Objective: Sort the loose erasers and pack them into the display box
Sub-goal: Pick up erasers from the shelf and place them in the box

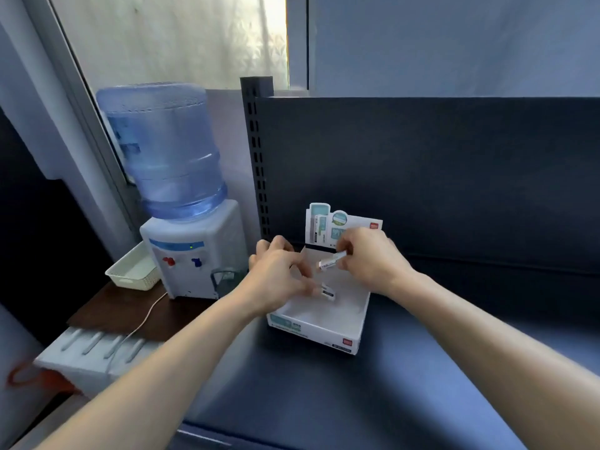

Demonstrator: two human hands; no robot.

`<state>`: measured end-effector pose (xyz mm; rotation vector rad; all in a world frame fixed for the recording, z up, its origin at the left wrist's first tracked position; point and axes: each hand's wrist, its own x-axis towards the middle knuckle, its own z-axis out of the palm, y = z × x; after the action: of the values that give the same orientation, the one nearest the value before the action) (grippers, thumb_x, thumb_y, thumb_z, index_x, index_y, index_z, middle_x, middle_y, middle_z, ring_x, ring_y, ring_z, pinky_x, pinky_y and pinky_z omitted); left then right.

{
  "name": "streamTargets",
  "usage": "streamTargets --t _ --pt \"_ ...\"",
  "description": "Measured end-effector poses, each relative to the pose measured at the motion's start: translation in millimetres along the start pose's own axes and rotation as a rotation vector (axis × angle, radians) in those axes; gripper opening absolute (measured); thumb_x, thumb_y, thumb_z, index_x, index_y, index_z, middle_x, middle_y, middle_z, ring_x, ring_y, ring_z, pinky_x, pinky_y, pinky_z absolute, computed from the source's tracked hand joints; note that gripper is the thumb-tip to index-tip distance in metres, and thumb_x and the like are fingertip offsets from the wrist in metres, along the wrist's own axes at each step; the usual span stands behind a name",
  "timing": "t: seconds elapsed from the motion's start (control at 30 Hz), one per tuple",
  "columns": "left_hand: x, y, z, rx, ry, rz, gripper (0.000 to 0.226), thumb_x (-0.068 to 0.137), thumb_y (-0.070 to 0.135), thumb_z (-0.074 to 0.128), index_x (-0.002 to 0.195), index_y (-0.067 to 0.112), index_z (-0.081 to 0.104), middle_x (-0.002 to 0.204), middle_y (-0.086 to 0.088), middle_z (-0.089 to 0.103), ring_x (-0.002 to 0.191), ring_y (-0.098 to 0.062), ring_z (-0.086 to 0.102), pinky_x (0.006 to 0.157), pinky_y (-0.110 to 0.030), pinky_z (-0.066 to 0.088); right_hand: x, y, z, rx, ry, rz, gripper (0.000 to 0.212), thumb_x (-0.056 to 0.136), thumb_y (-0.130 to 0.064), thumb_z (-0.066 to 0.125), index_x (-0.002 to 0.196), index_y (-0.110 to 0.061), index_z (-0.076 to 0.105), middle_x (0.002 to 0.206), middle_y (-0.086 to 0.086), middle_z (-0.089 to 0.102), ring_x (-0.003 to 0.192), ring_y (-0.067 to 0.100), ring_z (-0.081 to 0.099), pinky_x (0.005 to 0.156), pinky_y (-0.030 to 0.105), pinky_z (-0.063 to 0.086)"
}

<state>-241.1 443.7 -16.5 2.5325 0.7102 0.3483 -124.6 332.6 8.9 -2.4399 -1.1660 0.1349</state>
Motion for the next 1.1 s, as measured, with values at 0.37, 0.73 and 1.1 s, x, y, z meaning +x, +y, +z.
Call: streamTargets --t 0.37,0.73,1.1 --pt "4.2 -9.3 1.4 -0.004 -0.063 0.060 0.022 0.073 0.017 0.075 0.094 0.013 0.070 0.086 0.004 0.043 0.096 -0.013 0.039 0.080 -0.021 0.038 -2.1 -14.0 17.2 -0.073 0.010 0.112 0.026 0.087 0.000 0.050 0.106 -0.010 0.065 0.110 0.012 0.063 0.095 0.032 0.059 0.073 0.034 0.049" --pt "1.1 3.4 -4.3 0.140 -0.001 -0.008 0.013 0.086 0.015 0.049 0.090 0.016 0.062 0.091 -0.006 0.060 0.077 -0.026 0.050 0.067 -0.032 0.045 2.7 -13.1 20.2 0.004 -0.018 0.163 0.023 0.085 0.001 0.054 0.106 -0.006 0.062 0.110 0.013 0.061 0.099 0.030 0.059 0.081 0.035 0.053" --pt "6.0 -1.1 -16.8 0.112 -0.056 -0.004 0.012 0.081 0.026 0.059 0.092 0.022 0.063 0.096 -0.001 0.066 0.092 -0.027 0.062 0.076 -0.034 0.052 0.3 -10.7 20.8 0.065 0.069 0.143 0.026 0.086 0.001 0.049 0.107 -0.011 0.059 0.113 0.011 0.060 0.097 0.027 0.057 0.081 0.036 0.053"
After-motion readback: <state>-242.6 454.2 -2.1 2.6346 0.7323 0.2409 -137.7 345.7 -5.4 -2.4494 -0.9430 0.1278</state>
